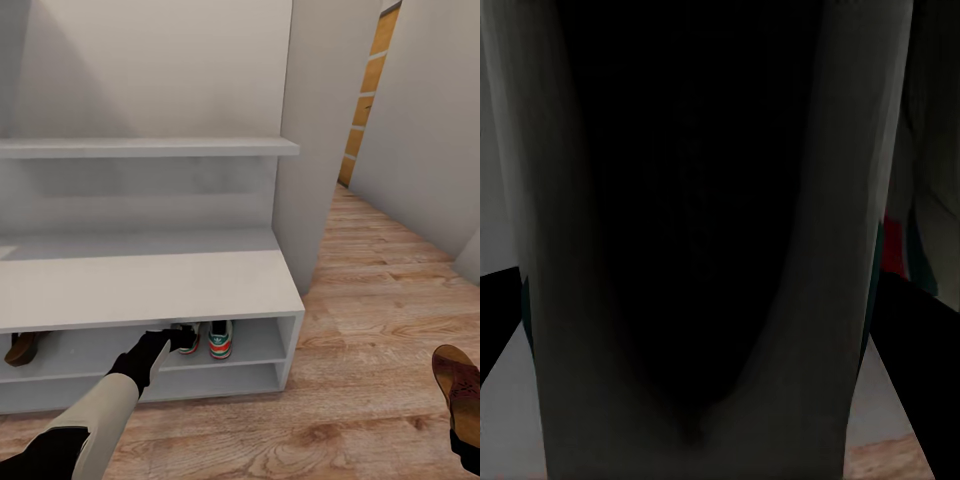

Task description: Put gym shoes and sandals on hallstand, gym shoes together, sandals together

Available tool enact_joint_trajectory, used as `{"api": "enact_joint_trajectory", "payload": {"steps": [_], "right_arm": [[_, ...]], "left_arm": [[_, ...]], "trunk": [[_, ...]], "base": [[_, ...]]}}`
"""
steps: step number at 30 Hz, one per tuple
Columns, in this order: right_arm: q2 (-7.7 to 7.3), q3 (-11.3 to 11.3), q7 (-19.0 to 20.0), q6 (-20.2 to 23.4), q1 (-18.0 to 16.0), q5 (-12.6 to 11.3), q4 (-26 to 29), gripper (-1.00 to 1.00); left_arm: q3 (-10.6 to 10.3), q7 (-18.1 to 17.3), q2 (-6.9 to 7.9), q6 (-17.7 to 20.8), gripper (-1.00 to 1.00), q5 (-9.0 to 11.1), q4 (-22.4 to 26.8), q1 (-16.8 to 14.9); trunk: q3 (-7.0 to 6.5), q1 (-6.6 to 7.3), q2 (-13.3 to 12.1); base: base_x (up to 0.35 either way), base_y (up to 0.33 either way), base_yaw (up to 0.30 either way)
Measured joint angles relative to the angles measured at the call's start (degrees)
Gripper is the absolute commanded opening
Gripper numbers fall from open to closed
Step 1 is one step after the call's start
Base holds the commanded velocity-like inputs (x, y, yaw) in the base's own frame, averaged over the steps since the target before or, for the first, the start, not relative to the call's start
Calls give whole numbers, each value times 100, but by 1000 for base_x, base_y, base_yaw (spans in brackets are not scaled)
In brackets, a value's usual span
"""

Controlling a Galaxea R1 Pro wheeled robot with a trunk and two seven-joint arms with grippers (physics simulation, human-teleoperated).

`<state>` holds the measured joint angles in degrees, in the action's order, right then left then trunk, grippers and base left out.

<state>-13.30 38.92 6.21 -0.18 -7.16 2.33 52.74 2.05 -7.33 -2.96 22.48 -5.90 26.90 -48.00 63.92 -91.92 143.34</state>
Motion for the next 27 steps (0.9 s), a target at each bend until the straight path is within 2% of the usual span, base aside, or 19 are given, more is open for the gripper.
{"api": "enact_joint_trajectory", "payload": {"steps": [11, 20, 27], "right_arm": [[0, 1, 0, 0, 0, 0, -2, -100], [0, 1, 0, 0, 0, 0, -3, -100], [0, -3, 0, 0, 0, 1, -5, -100]], "left_arm": [[16, -9, 19, 0, 100, -9, -3, 2], [17, -11, 43, 1, 100, -9, -3, 2], [19, -14, 52, 2, 100, -8, -7, 2]], "trunk": [[0, 0, 0], [0, -4, 0], [0, -3, 0]], "base": [[-12, 0, 0], [-301, 26, 0], [-310, 162, 0]]}}
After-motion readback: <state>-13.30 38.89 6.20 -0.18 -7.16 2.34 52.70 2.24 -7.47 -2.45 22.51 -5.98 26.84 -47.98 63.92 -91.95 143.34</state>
